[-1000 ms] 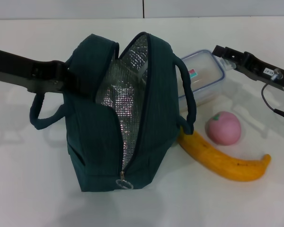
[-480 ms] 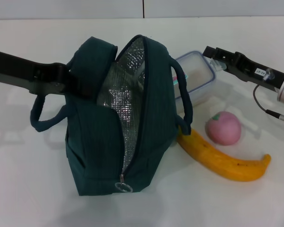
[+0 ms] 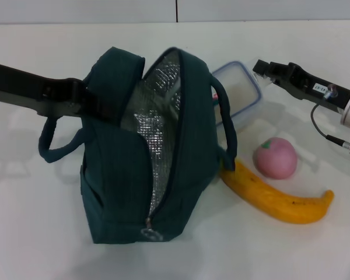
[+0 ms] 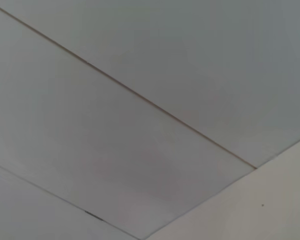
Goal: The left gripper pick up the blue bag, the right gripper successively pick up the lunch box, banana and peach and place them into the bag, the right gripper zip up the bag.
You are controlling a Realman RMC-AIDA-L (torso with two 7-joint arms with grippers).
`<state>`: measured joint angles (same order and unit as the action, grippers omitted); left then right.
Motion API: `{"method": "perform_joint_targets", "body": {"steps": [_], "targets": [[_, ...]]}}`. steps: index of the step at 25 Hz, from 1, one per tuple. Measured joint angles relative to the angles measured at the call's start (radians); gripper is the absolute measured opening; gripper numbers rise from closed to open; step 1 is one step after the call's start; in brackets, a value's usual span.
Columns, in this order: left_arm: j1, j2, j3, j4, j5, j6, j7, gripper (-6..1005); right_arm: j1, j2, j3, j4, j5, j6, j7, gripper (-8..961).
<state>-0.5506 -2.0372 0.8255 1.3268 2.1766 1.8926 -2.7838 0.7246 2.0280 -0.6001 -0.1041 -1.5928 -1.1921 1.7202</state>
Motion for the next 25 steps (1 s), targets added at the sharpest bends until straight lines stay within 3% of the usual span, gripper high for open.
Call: {"method": "perform_joint_targets", "body": {"steps": [2,9,25], "targets": [[0.000,0.001,0.000,-0.002,0.000,-0.002,0.001,37,0.002,0.000,0.001,0.000,0.000,-0.010,-0.001,100],[-0.002,0.006,-0.007,-0.013,-0.001,-0.007,0.003,37,-0.012,0.000,0.003,-0.003,0.042,-0.039,-0.002,92],[0.004,0.000,-0.008,-0.024,-0.003,-0.017,0.008,37,-0.141,-0.014,0.005,-0.045,0.203,-0.178,-0.002,113]]}}
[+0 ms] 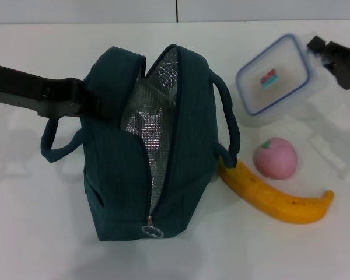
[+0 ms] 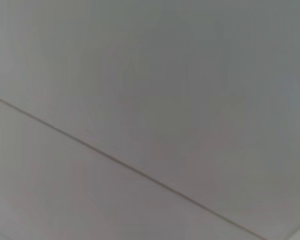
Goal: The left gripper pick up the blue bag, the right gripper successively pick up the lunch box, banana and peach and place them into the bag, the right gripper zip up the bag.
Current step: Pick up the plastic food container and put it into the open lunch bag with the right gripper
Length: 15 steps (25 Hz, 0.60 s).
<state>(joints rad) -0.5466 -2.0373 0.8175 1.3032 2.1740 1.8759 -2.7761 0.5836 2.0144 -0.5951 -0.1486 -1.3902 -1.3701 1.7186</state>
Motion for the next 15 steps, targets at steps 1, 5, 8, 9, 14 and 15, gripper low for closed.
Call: {"method": "perform_joint_targets", "body": {"steps": [1,5,8,9,14,15], "targets": [[0.000,-0.001,0.000,0.000,0.000,0.000,0.002,37,-0.006,0.000,0.000,-0.003,0.010,-0.009,0.000,114],[0.004,-0.003,0.001,0.000,-0.021,0.000,0.007,37,-0.025,-0.002,0.001,-0.008,0.051,-0.066,0.008,122],[0.005,-0.003,0.004,0.000,-0.034,0.001,0.008,37,-0.036,-0.002,0.001,-0.008,0.082,-0.140,0.030,127],[0.005,-0.003,0.005,0.000,-0.035,0.001,0.008,37,-0.039,-0.002,0.001,-0.008,0.095,-0.167,0.043,129],[0.005,-0.003,0.007,0.000,-0.036,0.001,0.013,37,-0.040,-0.003,0.001,-0.009,0.130,-0.272,0.105,138],[0.004,-0.003,0.007,-0.001,-0.036,0.001,0.015,37,-0.037,-0.003,0.002,-0.009,0.142,-0.300,0.118,140]]}}
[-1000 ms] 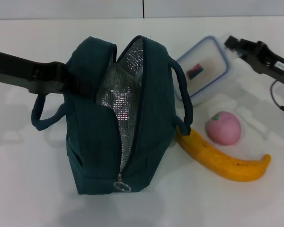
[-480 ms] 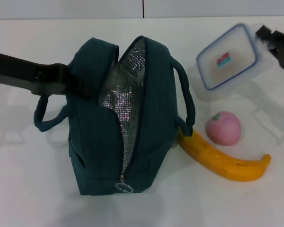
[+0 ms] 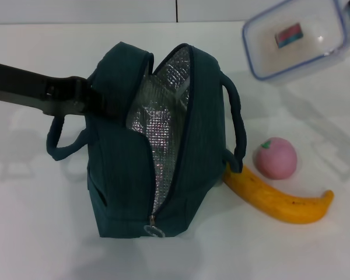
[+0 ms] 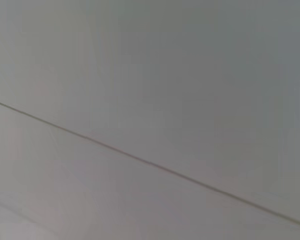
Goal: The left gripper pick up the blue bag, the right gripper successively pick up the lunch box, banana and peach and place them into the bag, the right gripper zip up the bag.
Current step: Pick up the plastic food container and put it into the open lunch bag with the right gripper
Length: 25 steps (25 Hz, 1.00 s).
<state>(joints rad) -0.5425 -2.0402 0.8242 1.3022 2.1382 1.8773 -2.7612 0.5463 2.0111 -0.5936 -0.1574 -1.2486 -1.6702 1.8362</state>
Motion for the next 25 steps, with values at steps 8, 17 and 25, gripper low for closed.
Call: {"method": "perform_joint_targets", "body": {"steps": [8,17,25], "targets": [[-0.007,-0.002,0.003,-0.027,0.000,0.000,0.009,38,0.110,0.011,-0.011,0.013,0.048,-0.158,0.077,154],[-0.053,-0.017,0.005,-0.065,0.001,-0.001,0.031,38,0.267,0.017,-0.110,0.059,0.037,-0.113,0.065,170],[-0.063,-0.020,0.003,-0.089,0.003,-0.013,0.055,38,0.267,0.017,-0.247,0.092,0.035,0.032,0.006,185]]}}
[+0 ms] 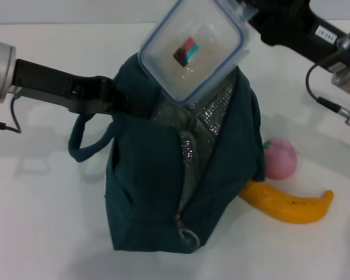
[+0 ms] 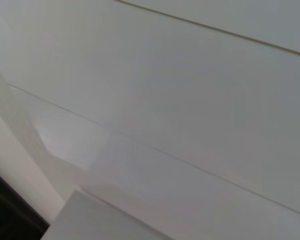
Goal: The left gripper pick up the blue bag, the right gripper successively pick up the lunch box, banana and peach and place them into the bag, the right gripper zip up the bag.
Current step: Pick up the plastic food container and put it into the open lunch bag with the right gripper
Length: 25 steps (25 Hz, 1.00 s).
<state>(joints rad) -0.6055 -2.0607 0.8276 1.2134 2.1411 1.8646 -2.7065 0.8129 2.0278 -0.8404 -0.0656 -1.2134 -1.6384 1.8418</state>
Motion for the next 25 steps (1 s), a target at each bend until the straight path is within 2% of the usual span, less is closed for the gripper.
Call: {"method": "perform_joint_targets", "body": {"steps": [10,25], "targets": [[0.015,0.013,-0.008,0.000,0.021,-0.041,-0.002,38,-0.037,0.000,-0.038,-0.014,-0.002,0.005,0.000,203],[0.031,0.019,-0.008,-0.003,0.023,-0.067,0.005,38,-0.017,-0.003,-0.082,-0.064,-0.024,0.037,0.027,230]]}}
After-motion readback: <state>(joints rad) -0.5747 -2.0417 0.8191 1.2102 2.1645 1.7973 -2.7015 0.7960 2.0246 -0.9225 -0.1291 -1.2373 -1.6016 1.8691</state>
